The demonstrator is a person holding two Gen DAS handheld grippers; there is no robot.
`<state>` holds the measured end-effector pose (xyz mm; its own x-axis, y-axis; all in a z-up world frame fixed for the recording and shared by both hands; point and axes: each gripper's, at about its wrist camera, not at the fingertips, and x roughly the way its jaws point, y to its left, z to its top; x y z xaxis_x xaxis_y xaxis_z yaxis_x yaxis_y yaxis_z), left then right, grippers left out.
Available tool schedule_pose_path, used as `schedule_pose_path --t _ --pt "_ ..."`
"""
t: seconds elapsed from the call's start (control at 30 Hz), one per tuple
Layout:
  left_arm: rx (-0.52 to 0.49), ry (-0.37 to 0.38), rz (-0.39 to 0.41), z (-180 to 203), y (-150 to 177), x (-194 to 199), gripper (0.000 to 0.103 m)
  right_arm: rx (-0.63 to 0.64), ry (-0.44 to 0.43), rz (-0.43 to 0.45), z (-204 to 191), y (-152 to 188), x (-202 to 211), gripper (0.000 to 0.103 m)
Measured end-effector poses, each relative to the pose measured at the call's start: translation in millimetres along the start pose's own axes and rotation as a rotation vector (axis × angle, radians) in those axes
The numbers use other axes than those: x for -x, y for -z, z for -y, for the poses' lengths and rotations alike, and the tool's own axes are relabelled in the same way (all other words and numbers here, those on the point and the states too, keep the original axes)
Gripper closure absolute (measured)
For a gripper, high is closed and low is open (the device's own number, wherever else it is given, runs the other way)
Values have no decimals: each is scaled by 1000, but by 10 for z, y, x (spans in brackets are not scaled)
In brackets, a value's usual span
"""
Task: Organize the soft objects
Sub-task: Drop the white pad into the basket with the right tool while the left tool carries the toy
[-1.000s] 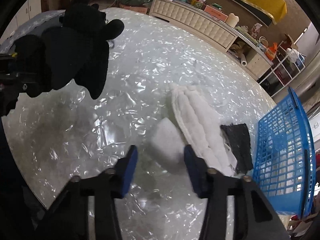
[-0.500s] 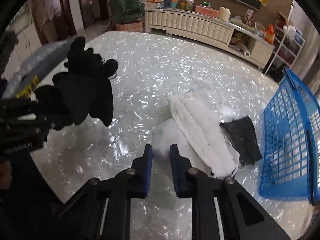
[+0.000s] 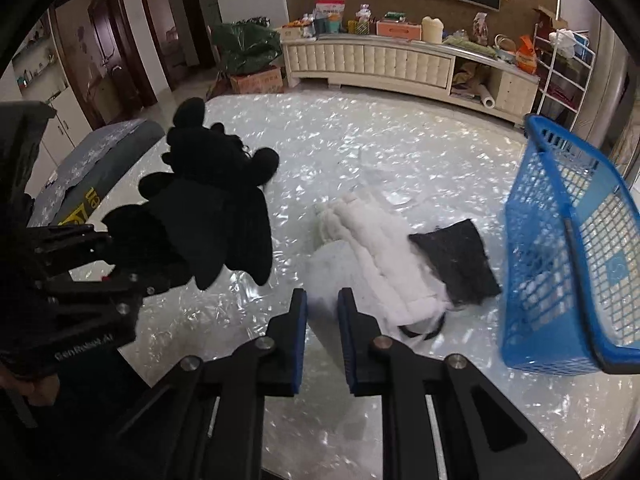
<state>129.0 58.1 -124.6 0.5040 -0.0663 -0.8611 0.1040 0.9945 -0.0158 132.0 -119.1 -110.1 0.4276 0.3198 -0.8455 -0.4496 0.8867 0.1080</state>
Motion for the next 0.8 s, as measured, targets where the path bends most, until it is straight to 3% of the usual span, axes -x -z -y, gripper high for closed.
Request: schedule_pose_path --t 0.4,0.63,0.8 --pt "-77 12 81 568 -272 314 71 -39 19 126 390 2 567 90" --pt "-124 56 134 894 -488 488 71 -74 39 216 626 38 969 90" --pt "-167 72 190 1123 -639 589 71 -73 89 259 779 16 1181 90"
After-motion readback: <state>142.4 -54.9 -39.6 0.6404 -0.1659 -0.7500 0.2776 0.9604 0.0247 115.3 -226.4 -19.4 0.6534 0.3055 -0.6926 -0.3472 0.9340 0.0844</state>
